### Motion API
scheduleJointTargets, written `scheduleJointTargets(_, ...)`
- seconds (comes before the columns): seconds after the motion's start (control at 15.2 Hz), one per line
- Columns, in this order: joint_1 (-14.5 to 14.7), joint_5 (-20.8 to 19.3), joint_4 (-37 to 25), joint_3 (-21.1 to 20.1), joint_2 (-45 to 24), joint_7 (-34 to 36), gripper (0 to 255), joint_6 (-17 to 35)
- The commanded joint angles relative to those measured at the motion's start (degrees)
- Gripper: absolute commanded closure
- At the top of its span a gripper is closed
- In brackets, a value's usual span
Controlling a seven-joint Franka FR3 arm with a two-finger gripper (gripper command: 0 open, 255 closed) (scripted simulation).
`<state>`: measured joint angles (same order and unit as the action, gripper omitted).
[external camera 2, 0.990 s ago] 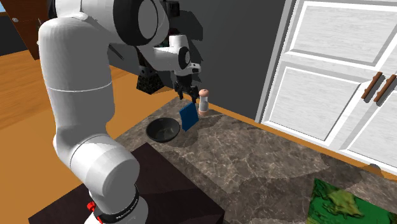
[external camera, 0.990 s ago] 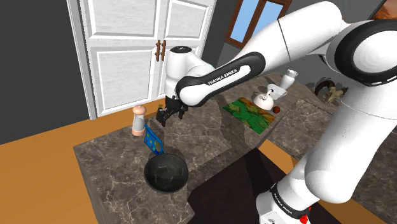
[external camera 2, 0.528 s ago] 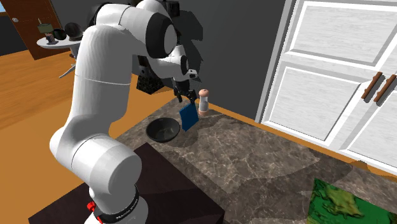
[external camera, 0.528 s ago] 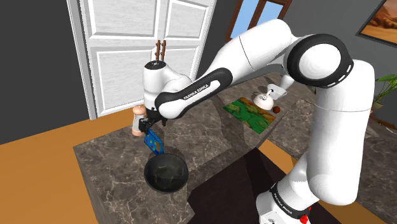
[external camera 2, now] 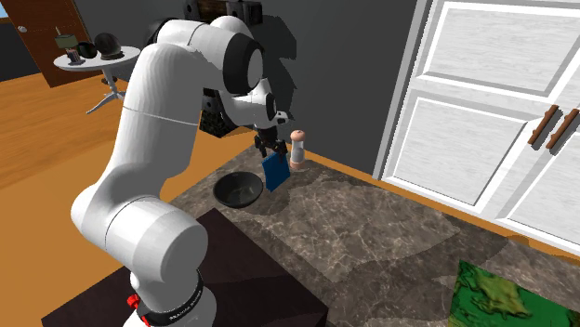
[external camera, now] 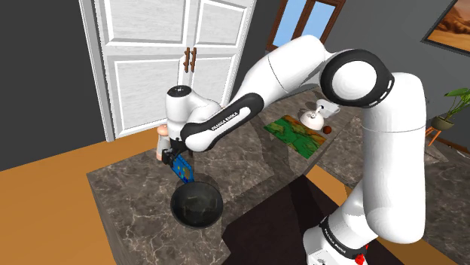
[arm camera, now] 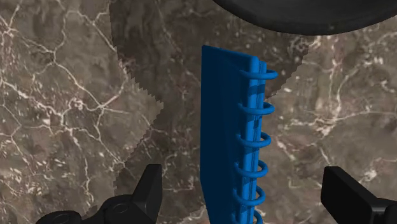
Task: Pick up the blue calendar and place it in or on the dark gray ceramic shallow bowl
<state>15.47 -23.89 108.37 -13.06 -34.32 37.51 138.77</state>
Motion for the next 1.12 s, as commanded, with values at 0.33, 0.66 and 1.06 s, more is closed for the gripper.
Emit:
scheduleJointTargets(0.33,0.07,-0.30,0.08,0.23,-0.56,0.21,0,0.65)
scheduleJointTargets(0.66,0.07,-0.29,0.08,0.23,-0.55,0.21,255,0.65)
scheduleJointTargets(1.06,0.09,-0.29,0.16,0.21,-0.49,0.25,255,0.65)
